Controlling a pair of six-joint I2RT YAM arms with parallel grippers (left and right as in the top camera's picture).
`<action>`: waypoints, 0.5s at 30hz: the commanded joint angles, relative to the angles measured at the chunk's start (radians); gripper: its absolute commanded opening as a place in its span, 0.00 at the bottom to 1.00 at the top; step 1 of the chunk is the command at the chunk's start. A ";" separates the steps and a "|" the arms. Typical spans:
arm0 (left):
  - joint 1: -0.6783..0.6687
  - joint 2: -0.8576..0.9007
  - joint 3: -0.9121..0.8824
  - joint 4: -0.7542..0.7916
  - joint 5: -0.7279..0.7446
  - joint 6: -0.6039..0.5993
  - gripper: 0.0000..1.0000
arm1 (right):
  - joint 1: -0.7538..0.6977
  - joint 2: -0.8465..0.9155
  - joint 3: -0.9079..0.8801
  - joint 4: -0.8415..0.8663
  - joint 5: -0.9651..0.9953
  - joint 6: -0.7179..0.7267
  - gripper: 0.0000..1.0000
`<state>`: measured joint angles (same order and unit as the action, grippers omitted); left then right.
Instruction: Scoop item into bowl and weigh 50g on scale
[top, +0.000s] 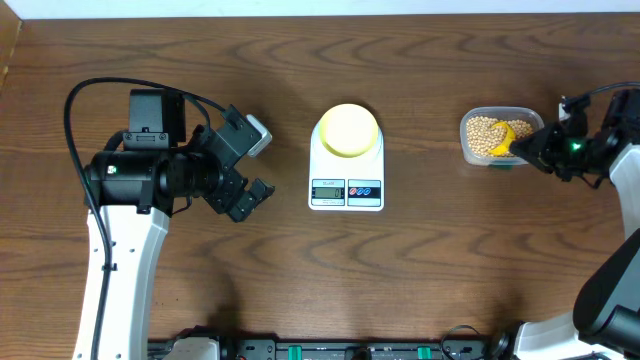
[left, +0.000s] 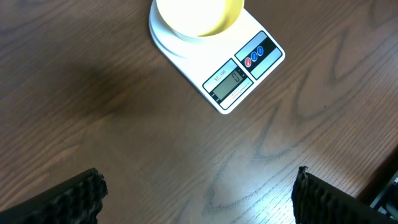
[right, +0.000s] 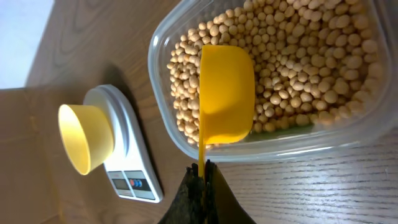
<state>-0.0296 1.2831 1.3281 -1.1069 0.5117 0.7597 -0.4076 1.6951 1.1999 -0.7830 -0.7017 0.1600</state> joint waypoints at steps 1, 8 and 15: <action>0.004 0.002 0.000 -0.003 0.012 0.006 0.98 | -0.037 0.009 -0.005 -0.001 -0.068 -0.001 0.01; 0.004 0.002 0.000 -0.003 0.012 0.006 0.98 | -0.107 0.009 -0.005 -0.022 -0.161 -0.050 0.01; 0.004 0.002 0.000 -0.003 0.012 0.006 0.98 | -0.179 0.009 -0.005 -0.058 -0.223 -0.097 0.01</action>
<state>-0.0296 1.2831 1.3281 -1.1069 0.5117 0.7597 -0.5568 1.6951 1.1995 -0.8257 -0.8494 0.1169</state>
